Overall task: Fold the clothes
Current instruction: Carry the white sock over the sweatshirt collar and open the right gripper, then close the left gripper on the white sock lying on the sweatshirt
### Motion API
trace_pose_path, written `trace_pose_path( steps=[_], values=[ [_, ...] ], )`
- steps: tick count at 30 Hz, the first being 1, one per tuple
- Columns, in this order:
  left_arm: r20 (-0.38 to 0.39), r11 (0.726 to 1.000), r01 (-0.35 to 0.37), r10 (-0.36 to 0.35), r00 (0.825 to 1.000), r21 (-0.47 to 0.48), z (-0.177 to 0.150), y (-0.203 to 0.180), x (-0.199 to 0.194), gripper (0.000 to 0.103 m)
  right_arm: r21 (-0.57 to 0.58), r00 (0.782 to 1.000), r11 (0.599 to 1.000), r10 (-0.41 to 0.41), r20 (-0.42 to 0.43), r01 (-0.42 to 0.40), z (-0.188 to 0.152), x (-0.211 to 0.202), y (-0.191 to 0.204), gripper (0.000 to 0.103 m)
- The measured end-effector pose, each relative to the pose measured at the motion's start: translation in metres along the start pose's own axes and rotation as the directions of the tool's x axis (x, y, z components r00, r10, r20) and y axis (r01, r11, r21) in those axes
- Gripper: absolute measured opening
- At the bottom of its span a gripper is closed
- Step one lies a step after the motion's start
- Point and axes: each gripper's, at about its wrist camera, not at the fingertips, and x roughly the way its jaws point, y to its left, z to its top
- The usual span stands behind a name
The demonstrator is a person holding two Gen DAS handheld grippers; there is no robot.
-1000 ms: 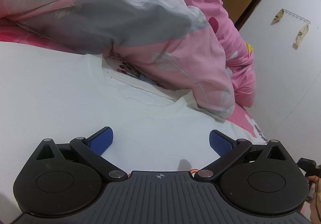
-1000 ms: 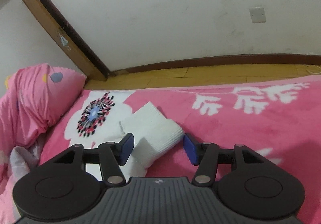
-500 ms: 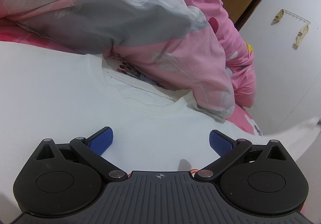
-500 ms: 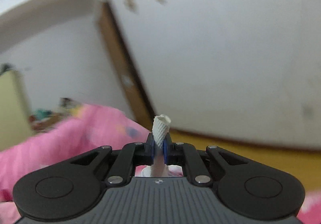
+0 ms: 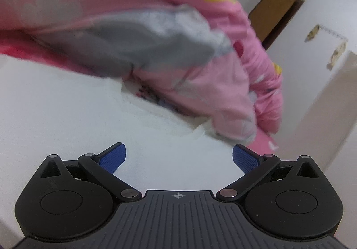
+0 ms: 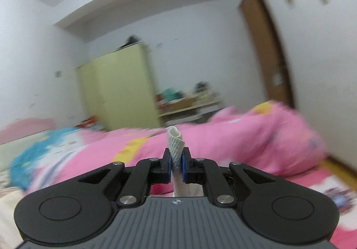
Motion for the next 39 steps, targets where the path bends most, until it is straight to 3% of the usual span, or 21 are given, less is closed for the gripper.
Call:
trace_pose_path(
  steps=[3,7,8,10,12,13,14,16,18,22,25,27,30,32,34,35,39],
  values=[
    [0.008,1.0,0.017,-0.017,1.0,-0.013,0.009,0.002,-0.039,0.103,0.016,0.993,0.995,0.099,-0.056,-0.098,-0.019,0.025,0.038,0.009],
    [-0.007,1.0,0.008,-0.008,1.0,-0.016,0.015,0.009,-0.085,0.103,0.028,0.967,0.981,0.192,-0.17,-0.19,-0.081,0.067,0.093,0.012],
    [-0.021,1.0,0.001,-0.002,1.0,-0.015,0.013,0.011,-0.092,0.103,0.045,0.951,0.976,0.216,-0.222,-0.211,-0.101,0.078,0.106,0.015],
    [-0.047,0.999,-0.032,0.032,0.998,-0.01,0.009,0.017,-0.102,0.103,0.104,0.889,0.961,0.277,-0.365,-0.257,-0.146,0.095,0.125,0.047],
    [-0.069,0.997,-0.073,0.073,0.995,-0.002,0.003,0.023,-0.106,0.103,0.205,0.809,0.938,0.344,-0.476,-0.278,-0.184,0.11,0.127,0.048],
    [-0.07,0.997,-0.083,0.083,0.994,0.006,0.003,0.023,-0.102,0.103,0.273,0.787,0.922,0.378,-0.487,-0.274,-0.196,0.109,0.12,0.048],
    [-0.071,0.996,-0.093,0.094,0.993,0.013,0.003,0.022,-0.097,0.103,0.346,0.783,0.9,0.411,-0.467,-0.266,-0.205,0.103,0.109,0.048],
    [-0.072,0.993,-0.113,0.115,0.991,0.029,0.002,0.022,-0.088,0.103,0.451,0.81,0.856,0.442,-0.386,-0.253,-0.207,0.085,0.076,0.049],
    [-0.074,0.99,-0.134,0.137,0.988,0.044,0.001,0.021,-0.078,0.103,0.515,0.861,0.828,0.412,-0.296,-0.219,-0.212,0.058,0.039,0.05],
    [-0.075,0.982,-0.173,0.179,0.981,0.075,-0.001,0.02,-0.059,0.101,0.579,0.946,0.809,0.258,-0.196,-0.101,-0.224,0.005,-0.043,0.051],
    [-0.075,0.974,-0.203,0.21,0.975,0.099,-0.002,0.019,-0.045,0.096,0.613,0.981,0.79,0.138,-0.134,-0.027,-0.232,-0.032,-0.093,0.05],
    [-0.079,0.968,-0.223,0.232,0.969,0.111,-0.002,0.02,-0.034,0.078,0.644,0.993,0.765,0.083,-0.089,-0.006,-0.24,-0.045,-0.115,0.05],
    [-0.093,0.958,-0.264,0.275,0.957,0.112,-0.001,0.023,-0.012,0.063,0.686,0.999,0.728,0.027,-0.037,0.006,-0.252,-0.056,-0.138,0.05],
    [-0.092,0.949,-0.291,0.303,0.949,0.119,-0.002,0.024,-0.001,0.055,0.681,0.998,0.732,0.028,-0.052,0.015,-0.253,-0.054,-0.14,0.05],
    [-0.074,0.935,-0.322,0.335,0.939,0.145,-0.004,0.022,0.004,0.032,0.677,0.997,0.736,0.03,-0.068,0.023,-0.255,-0.051,-0.142,0.05],
    [-0.071,0.93,-0.337,0.349,0.934,0.144,-0.003,0.022,0.005,0.012,0.674,0.997,0.738,0.031,-0.075,0.028,-0.255,-0.05,-0.143,0.05],
    [-0.049,0.936,-0.339,0.344,0.938,0.09,0.004,0.022,-0.008,0.004,0.66,0.992,0.745,-0.024,-0.121,0.098,-0.257,-0.05,-0.145,0.05]
  ],
)
